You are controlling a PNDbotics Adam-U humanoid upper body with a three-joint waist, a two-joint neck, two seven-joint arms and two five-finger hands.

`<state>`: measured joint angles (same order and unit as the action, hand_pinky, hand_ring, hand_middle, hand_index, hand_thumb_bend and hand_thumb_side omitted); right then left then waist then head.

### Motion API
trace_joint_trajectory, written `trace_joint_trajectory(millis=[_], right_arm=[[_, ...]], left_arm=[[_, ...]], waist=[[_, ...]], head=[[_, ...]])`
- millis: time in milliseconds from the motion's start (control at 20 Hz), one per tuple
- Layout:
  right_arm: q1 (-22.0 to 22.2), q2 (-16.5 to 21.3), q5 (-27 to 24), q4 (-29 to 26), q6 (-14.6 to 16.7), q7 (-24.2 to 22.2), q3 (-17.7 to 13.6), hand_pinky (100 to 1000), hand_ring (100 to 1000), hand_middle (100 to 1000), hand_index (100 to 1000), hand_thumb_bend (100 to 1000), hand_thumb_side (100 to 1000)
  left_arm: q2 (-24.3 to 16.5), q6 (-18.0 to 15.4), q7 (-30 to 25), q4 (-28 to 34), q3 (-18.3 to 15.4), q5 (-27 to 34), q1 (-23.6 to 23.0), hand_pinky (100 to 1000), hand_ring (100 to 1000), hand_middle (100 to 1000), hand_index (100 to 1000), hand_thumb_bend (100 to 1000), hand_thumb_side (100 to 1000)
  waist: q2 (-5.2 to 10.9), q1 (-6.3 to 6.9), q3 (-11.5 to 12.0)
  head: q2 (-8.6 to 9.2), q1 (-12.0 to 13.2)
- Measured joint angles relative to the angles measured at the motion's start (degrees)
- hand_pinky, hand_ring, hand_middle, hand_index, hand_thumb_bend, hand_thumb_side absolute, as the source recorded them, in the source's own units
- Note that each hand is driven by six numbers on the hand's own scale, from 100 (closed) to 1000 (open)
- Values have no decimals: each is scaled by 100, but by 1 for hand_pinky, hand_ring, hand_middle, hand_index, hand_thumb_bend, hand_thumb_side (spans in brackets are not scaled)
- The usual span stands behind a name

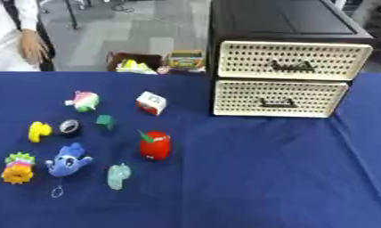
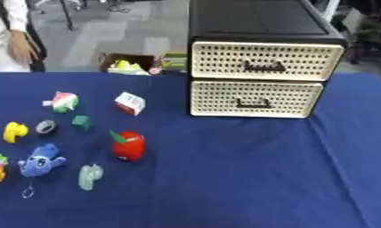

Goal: Pick up objects from table and place into drawer.

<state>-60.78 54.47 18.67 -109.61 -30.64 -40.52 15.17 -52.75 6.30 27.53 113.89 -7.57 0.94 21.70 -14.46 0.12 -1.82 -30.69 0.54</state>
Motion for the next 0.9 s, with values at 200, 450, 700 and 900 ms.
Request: trace_joint_trajectory(millis=[200, 450, 700, 900], right_arm=[[-205, -306, 250, 354, 89, -89, 145, 100, 207, 160, 795, 100, 1000], [-233, -518, 342, 611, 192, -192, 255, 100, 196, 154, 794, 100, 1000], [-202, -607, 340, 779, 212, -212, 308, 100, 196, 153, 795, 100, 1000], [30, -609, 284, 802, 212, -212, 305, 100, 198, 154, 794, 100, 1000]], left_arm=[[49, 7, -12, 0, 6, 3, 11, 653, 764, 752, 962, 184, 1000], [51, 20, -25, 0, 34, 4, 41, 652, 763, 752, 957, 185, 1000], [95, 22, -28, 0, 35, 7, 54, 652, 770, 753, 957, 184, 1000], [99, 22, -28, 0, 35, 19, 55, 653, 770, 753, 957, 182, 1000]], waist=[[0, 5, 28], [0, 5, 38], [0, 7, 38], [0, 7, 38]], head=[[0, 0], [-1, 5], [0, 21], [12, 73]])
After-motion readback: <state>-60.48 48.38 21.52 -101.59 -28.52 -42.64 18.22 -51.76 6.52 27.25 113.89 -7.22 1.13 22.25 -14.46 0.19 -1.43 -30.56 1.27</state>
